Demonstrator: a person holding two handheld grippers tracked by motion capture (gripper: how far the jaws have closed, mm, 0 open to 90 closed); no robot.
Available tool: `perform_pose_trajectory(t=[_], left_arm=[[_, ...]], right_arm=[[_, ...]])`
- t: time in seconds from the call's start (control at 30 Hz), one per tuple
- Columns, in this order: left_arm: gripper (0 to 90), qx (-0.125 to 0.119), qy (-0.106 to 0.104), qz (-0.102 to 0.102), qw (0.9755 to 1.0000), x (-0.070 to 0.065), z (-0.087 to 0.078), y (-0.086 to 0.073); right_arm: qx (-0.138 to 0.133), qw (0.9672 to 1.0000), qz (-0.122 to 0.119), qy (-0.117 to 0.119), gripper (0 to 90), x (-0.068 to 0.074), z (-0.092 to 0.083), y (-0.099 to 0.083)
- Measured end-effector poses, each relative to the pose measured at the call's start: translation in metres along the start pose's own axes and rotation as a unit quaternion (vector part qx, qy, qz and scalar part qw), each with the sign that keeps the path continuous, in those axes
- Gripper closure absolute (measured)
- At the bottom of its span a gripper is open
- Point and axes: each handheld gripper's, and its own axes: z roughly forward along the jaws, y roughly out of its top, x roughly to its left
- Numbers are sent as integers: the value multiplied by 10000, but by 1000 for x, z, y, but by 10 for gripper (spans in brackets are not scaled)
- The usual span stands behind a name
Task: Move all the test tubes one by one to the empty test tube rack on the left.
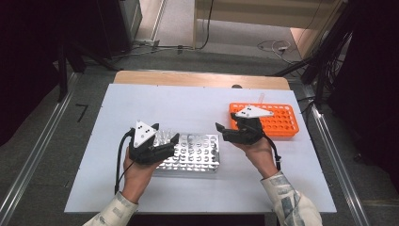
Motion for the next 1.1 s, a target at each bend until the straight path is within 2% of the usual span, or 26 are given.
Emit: perform_pose_trajectory(t=[0.47,0.73,1.1], left_arm=[[205,17,38,-67,10000,2,-1,-1],[206,20,43,-77,10000,2,0,-1],[205,16,65,-89,9999,3,-1,-2]], right_arm=[[9,9976,276,-628,287,-42,1,-7],[127,9937,473,-1004,289,-68,4,-15],[158,9884,656,-1360,302,-91,10,-21]])
